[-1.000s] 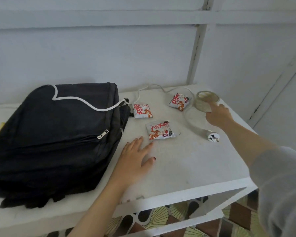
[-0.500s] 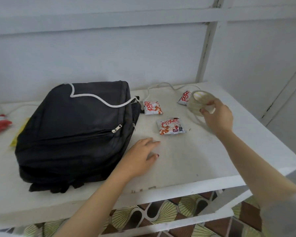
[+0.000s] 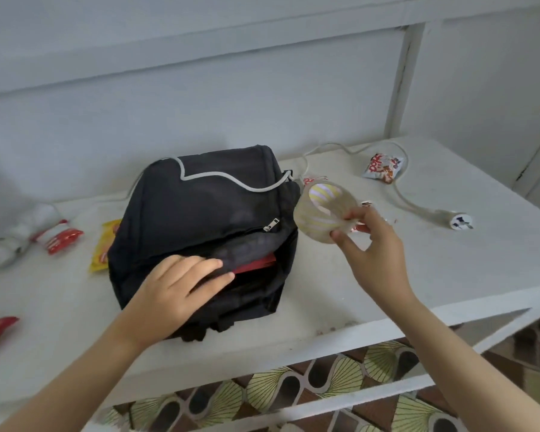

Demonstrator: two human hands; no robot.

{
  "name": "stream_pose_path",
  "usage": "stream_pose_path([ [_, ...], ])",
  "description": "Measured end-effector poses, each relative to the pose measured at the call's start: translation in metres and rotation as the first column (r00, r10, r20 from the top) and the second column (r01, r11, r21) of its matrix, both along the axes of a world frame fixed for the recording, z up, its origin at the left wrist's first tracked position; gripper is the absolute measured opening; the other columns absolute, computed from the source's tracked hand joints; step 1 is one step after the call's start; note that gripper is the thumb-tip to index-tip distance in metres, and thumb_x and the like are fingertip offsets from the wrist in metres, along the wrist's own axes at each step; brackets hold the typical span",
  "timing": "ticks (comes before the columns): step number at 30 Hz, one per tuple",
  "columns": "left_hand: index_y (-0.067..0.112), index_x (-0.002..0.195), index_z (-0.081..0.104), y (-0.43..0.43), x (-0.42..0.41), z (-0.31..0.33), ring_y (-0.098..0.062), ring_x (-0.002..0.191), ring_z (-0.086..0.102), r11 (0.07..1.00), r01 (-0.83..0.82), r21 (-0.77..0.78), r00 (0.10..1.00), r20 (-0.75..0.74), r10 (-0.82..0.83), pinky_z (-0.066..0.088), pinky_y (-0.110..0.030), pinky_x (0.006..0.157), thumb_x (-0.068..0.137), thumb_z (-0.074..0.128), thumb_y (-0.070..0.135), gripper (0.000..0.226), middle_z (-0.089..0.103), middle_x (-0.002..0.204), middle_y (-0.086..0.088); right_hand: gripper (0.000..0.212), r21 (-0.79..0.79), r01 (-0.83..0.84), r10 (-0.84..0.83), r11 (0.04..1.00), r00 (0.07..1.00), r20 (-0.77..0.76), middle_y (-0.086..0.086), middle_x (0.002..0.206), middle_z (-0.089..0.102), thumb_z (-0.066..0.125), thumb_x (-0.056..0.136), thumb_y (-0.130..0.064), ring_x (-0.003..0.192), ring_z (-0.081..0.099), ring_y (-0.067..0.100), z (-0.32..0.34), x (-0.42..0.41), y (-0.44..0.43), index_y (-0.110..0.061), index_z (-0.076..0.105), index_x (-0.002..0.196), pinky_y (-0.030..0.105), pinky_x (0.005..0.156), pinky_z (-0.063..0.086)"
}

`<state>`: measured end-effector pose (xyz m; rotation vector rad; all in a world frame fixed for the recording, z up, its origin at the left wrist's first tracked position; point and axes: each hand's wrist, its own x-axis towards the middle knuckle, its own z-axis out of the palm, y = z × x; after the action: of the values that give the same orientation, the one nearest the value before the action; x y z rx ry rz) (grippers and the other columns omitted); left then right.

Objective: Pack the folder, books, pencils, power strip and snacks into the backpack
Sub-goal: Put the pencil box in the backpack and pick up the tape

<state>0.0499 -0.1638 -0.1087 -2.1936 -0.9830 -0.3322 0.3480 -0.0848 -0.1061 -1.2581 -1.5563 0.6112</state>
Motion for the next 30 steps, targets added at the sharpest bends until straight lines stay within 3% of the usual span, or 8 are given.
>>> stream_pose_path([
  [3, 0.01, 0.121, 0.061, 0.001, -0.022, 0.004, -0.026, 0.09, 0.057, 0.993, -0.094, 0.075, 0.993, -0.065, 0.099, 0.038, -0.037, 0.079, 0.091, 0.046, 0.003, 0.034, 0.066, 0.107, -0.01, 0.027, 0.069, -0.011, 0.009, 0.998, 1.0, 0.026, -0.021, 0.098, 0.058, 0.071, 0.081, -0.019, 0.095, 0.054, 0.009, -0.007, -0.016, -0.019, -0.033, 0.053, 0.094, 0.014, 0.079, 0.038],
  [5, 0.008, 0.123, 0.059, 0.008, -0.028, 0.008, -0.028, 0.094, 0.058, 0.986, -0.159, 0.041, 0.985, -0.058, 0.161, 0.039, -0.039, 0.08, 0.091, 0.053, 0.025, 0.036, 0.064, 0.113, -0.011, 0.025, 0.105, -0.016, 0.011, 0.994, 0.999, 0.048, -0.016, 0.099, 0.059, 0.071, 0.081, -0.022, 0.095, 0.052, 0.005, -0.011, -0.025, -0.03, -0.033, 0.054, 0.096, 0.008, 0.08, 0.037],
  [9, 0.004, 0.131, 0.051, 0.025, -0.038, 0.015, -0.033, 0.114, 0.049, 0.936, -0.329, -0.127, 0.942, -0.111, 0.317, 0.034, -0.048, 0.095, 0.078, 0.048, 0.062, 0.078, 0.058, 0.126, -0.012, 0.019, 0.199, -0.048, 0.03, 0.979, 0.995, 0.094, -0.021, 0.102, 0.057, 0.063, 0.083, -0.037, 0.1, 0.052, 0.003, -0.021, -0.042, -0.048, -0.032, 0.055, 0.1, 0.023, 0.085, 0.041],
  [13, 0.007, 0.126, 0.055, 0.045, -0.051, 0.029, -0.03, 0.095, 0.059, 0.929, -0.298, -0.221, 0.955, -0.089, 0.285, 0.044, -0.043, 0.081, 0.069, 0.076, 0.045, 0.072, 0.066, 0.111, -0.007, 0.021, 0.22, -0.071, 0.035, 0.973, 0.986, 0.166, -0.014, 0.106, 0.059, 0.058, 0.083, -0.041, 0.107, 0.051, 0.001, -0.032, -0.061, -0.061, -0.033, 0.053, 0.101, 0.025, 0.094, 0.033],
  [17, 0.017, 0.131, 0.052, 0.061, -0.058, 0.066, -0.028, 0.078, 0.062, 0.911, -0.214, -0.352, 0.958, 0.105, 0.266, 0.043, -0.038, 0.077, 0.08, 0.069, 0.033, 0.057, 0.068, 0.083, -0.005, 0.023, 0.229, -0.059, -0.009, 0.972, 0.958, 0.286, -0.019, 0.104, 0.057, 0.055, 0.082, -0.043, 0.1, 0.048, -0.006, -0.035, -0.082, -0.066, -0.038, 0.05, 0.103, 0.023, 0.094, 0.027],
  [20, 0.028, 0.138, 0.039, 0.074, -0.062, 0.097, -0.028, 0.09, 0.063, 0.898, -0.159, -0.41, 0.92, 0.269, 0.286, 0.041, -0.032, 0.078, 0.085, 0.062, 0.029, 0.058, 0.068, 0.103, -0.006, 0.022, 0.201, -0.035, -0.044, 0.979, 0.926, 0.375, -0.018, 0.103, 0.061, 0.055, 0.081, -0.044, 0.095, 0.056, 0.005, -0.035, -0.097, -0.063, -0.039, 0.052, 0.103, 0.04, 0.097, 0.03],
  [23, 0.033, 0.136, 0.036, 0.085, -0.066, 0.122, -0.029, 0.097, 0.062, 0.899, -0.147, -0.412, 0.919, 0.279, 0.278, 0.039, -0.029, 0.077, 0.087, 0.06, 0.028, 0.055, 0.064, 0.118, -0.005, 0.023, 0.188, 0.026, -0.111, 0.982, 0.882, 0.458, -0.012, 0.104, 0.064, 0.06, 0.079, -0.041, 0.093, 0.06, 0.018, -0.035, -0.113, -0.056, -0.034, 0.057, 0.101, 0.048, 0.101, 0.025],
  [30, 0.034, 0.127, 0.047, 0.091, -0.066, 0.133, -0.011, 0.071, 0.05, 0.865, -0.095, -0.492, 0.93, 0.266, 0.254, 0.033, -0.024, 0.071, 0.088, 0.06, 0.027, 0.041, 0.066, 0.109, 0.001, 0.022, 0.269, 0.259, -0.372, 0.928, 0.69, 0.621, 0.008, 0.099, 0.07, 0.076, 0.071, -0.023, 0.093, 0.063, 0.033, -0.028, -0.139, -0.043, -0.021, 0.067, 0.091, 0.062, 0.101, 0.021],
])
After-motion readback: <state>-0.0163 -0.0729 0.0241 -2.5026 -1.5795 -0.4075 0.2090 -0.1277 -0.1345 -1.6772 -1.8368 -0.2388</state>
